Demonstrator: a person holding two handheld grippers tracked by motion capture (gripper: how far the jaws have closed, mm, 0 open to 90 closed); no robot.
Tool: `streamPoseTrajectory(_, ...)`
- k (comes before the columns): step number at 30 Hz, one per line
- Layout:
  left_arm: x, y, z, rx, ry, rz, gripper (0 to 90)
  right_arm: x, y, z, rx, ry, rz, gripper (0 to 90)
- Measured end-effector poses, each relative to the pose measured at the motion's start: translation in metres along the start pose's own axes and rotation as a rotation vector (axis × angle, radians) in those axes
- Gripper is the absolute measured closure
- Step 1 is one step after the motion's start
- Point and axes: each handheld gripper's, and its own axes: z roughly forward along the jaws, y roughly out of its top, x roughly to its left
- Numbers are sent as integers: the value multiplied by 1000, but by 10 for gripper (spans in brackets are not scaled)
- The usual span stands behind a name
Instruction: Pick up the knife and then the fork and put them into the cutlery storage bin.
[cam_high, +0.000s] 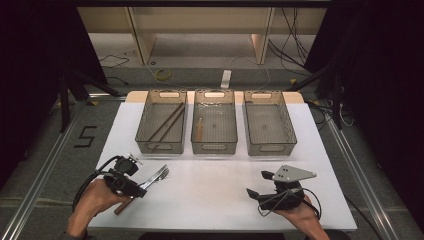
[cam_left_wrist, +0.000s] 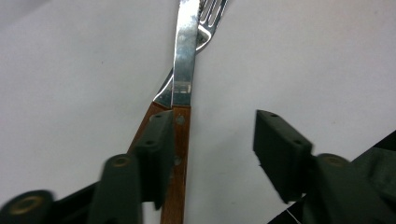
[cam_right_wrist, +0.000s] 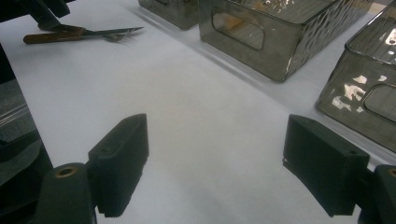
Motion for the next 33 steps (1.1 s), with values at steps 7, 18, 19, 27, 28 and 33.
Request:
streamPoseTrajectory(7,4,-4,2,29,-41,-7,263,0,0,0,0,0,1,230)
streamPoseTrajectory(18,6,-10,5,58,-35,-20,327,0,0,0,1,-2,-1,230)
streamPoseTrajectory(19,6,-10,7,62,-33,-16,341,0,0,0,1,-2,-1,230)
streamPoseTrajectory(27,5,-12,17,102,-6,-9,447,0,0,-1,0,-1,-2,230)
streamPoseTrajectory(28,5,-12,18,99,-5,-7,459,0,0,-1,1,0,-1,230)
streamPoseTrajectory(33,6,-11,19,96,10,-11,515,0,0,-1,1,-1,-3,230)
